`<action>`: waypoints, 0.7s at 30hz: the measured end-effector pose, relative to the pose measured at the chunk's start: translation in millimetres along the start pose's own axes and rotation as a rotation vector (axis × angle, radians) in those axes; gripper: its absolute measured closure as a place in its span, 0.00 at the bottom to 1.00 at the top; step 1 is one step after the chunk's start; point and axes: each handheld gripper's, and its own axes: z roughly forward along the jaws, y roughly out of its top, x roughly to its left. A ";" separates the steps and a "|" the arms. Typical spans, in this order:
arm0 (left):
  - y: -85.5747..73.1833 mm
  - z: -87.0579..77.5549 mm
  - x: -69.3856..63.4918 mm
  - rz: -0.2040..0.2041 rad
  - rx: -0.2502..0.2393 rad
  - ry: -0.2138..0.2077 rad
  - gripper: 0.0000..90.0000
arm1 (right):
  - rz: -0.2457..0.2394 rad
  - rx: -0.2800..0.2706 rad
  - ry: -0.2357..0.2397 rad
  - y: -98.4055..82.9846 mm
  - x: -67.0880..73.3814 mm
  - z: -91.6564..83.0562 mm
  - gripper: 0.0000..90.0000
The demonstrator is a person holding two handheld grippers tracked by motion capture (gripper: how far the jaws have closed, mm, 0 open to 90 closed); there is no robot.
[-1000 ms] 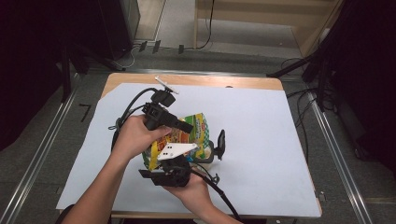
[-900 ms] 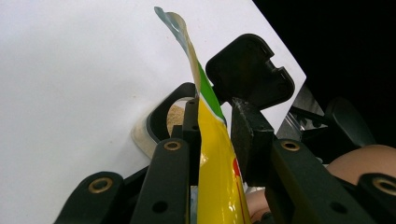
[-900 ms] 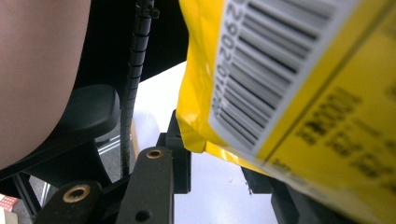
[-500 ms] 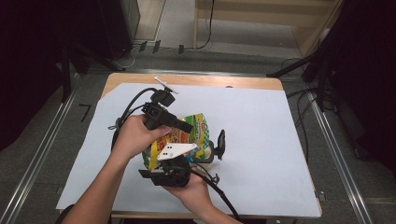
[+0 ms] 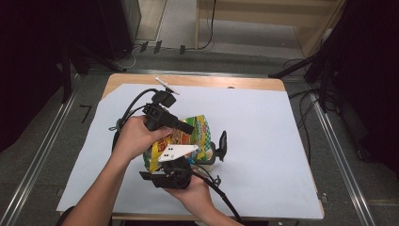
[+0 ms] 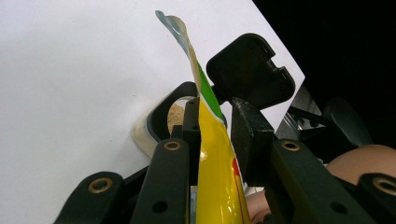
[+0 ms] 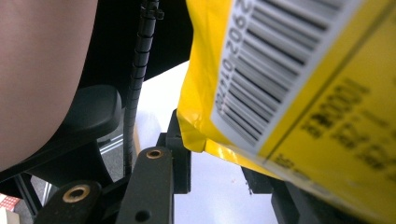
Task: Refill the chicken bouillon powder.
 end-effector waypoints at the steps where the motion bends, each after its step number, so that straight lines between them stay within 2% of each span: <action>1: 0.1 0.2 0.5 -0.001 0.002 -0.002 0.85 | 0.003 0.000 0.000 -0.1 0.0 0.1 0.77; 21: 0.2 0.8 9.3 -0.033 0.002 -0.013 0.84 | 0.017 0.005 0.007 1.2 -0.9 -1.0 0.76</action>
